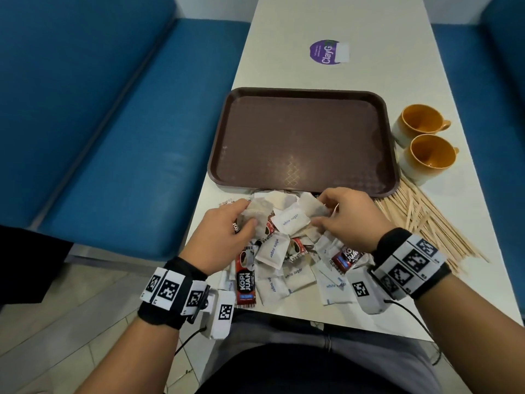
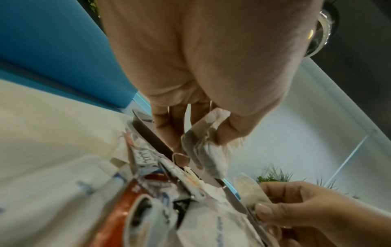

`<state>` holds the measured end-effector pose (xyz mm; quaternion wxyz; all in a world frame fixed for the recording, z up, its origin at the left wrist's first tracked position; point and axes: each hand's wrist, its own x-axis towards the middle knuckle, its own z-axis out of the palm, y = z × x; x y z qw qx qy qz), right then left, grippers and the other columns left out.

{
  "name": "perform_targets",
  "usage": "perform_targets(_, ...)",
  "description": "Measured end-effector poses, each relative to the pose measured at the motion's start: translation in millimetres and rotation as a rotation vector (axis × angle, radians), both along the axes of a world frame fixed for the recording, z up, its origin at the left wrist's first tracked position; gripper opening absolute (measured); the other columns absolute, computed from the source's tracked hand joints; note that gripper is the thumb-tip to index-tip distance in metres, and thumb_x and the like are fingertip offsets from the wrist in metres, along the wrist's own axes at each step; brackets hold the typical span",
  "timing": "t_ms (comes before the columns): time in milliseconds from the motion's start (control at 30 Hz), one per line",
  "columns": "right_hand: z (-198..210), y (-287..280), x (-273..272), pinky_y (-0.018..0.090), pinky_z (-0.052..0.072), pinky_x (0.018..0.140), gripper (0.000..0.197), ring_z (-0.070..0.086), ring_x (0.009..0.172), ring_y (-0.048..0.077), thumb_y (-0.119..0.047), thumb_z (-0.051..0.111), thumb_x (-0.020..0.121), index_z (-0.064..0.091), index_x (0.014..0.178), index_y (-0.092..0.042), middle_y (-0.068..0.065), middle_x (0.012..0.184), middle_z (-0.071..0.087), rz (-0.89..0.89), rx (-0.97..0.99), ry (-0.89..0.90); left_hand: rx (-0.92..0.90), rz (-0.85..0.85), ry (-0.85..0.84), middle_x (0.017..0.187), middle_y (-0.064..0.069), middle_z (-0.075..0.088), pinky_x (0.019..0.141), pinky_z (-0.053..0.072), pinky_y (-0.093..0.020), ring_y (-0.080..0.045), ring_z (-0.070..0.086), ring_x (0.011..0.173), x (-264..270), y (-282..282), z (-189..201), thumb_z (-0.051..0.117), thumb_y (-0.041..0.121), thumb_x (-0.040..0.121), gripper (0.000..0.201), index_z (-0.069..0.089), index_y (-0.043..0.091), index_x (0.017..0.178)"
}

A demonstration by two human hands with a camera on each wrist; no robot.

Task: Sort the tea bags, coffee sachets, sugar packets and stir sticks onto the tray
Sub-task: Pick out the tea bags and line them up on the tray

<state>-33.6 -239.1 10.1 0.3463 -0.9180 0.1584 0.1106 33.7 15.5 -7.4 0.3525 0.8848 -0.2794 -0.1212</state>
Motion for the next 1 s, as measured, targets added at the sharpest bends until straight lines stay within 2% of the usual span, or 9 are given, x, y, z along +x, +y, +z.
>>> perform_targets(67,2.5,-5.5,-0.3,0.026,0.045,0.065,0.01,0.063,0.08,0.012,-0.03,0.074,0.091,0.067,0.09,-0.022,-0.006,0.087,0.067,-0.008,-0.023,-0.063,-0.031,0.027,0.018,0.063,0.003,0.053,0.056,0.04,-0.033,-0.01,0.046,0.057,-1.1,-3.7,2.7,0.059,0.027,0.1,0.027,0.046,0.021,0.077)
perform_targets(167,7.8,-8.7,-1.9,0.023,0.04,0.065,0.011,0.058,0.081,0.009,-0.029,0.067,0.096,0.068,0.089,-0.021,-0.007,0.088,0.064,-0.086,0.039,-0.135,-0.137,0.053,0.118,0.075,-0.002,0.068,0.065,0.057,-0.046,-0.022,0.068,0.066,-3.4,-11.2,4.0,0.055,0.038,0.099,0.021,0.059,0.019,0.095)
perform_targets(300,18.0,-0.8,-6.4,0.019,0.049,0.066,0.018,0.067,0.077,0.014,-0.025,0.067,0.097,0.074,0.081,-0.027,-0.004,0.089,0.069,-0.119,0.249,-0.203,-0.322,0.152,0.36,0.092,-0.005,0.076,0.072,0.061,-0.059,-0.028,0.077,0.071,-5.8,-23.3,3.1,0.055,0.023,0.104,0.016,0.062,0.014,0.116)
perform_targets(367,23.1,8.6,-7.8,0.023,0.055,0.068,0.012,0.074,0.072,0.017,-0.02,0.071,0.095,0.076,0.084,-0.024,-0.002,0.083,0.075,-0.071,0.376,-0.174,-0.339,0.159,0.355,0.097,-0.002,0.077,0.076,0.061,-0.059,-0.027,0.078,0.077,-3.8,-27.3,0.0,0.058,0.029,0.102,0.017,0.065,0.02,0.115)
perform_targets(467,20.8,22.8,-7.3,0.039,0.062,0.07,0.004,0.074,0.069,0.027,-0.012,0.078,0.09,0.076,0.092,-0.009,0.005,0.082,0.078,-0.016,0.548,-0.134,-0.372,0.159,0.359,0.103,0.003,0.077,0.082,0.061,-0.053,-0.02,0.076,0.092,-2.8,-30.7,-1.3,0.061,0.03,0.101,0.017,0.07,0.029,0.116)
perform_targets(533,13.7,28.9,-5.4,0.036,0.059,0.064,0.011,0.069,0.063,0.018,-0.01,0.081,0.086,0.073,0.09,-0.004,0.007,0.08,0.078,-0.036,0.574,-0.131,-0.397,0.141,0.406,0.108,0.004,0.077,0.089,0.059,-0.053,-0.022,0.073,0.103,-4.2,-32.1,0.6,0.063,0.035,0.099,0.02,0.071,0.033,0.118)
perform_targets(733,-4.8,40.5,1.0,0.04,0.055,0.061,0.023,0.064,0.059,0.025,-0.009,0.086,0.08,0.067,0.088,-0.001,0.017,0.08,0.076,-0.143,0.644,-0.111,-0.648,0.174,0.728,0.118,-0.024,0.071,0.097,0.056,-0.051,-0.036,0.068,0.113,-9.8,-29.5,2.3,0.054,0.012,0.082,0.037,0.072,0.014,0.115)
perform_targets(867,-7.2,47.1,6.4,0.039,0.055,0.061,0.032,0.066,0.063,0.026,-0.02,0.093,0.073,0.066,0.086,-0.011,0.015,0.083,0.075,-0.095,0.613,-0.126,-0.54,0.22,0.563,0.105,-0.012,0.077,0.098,0.054,-0.058,-0.032,0.073,0.104,-8.0,-22.4,-3.9,0.068,0.02,0.09,0.02,0.076,0.016,0.108)
perform_targets(1000,2.2,42.6,14.6,0.03,0.058,0.065,0.022,0.069,0.068,0.013,-0.03,0.087,0.081,0.069,0.085,-0.017,0.0,0.079,0.074,-0.055,0.409,-0.152,-0.46,0.258,0.458,0.099,-0.002,0.079,0.093,0.058,-0.048,-0.02,0.075,0.096,0.5,-13.5,-6.1,0.066,0.014,0.098,0.016,0.077,0.023,0.104)
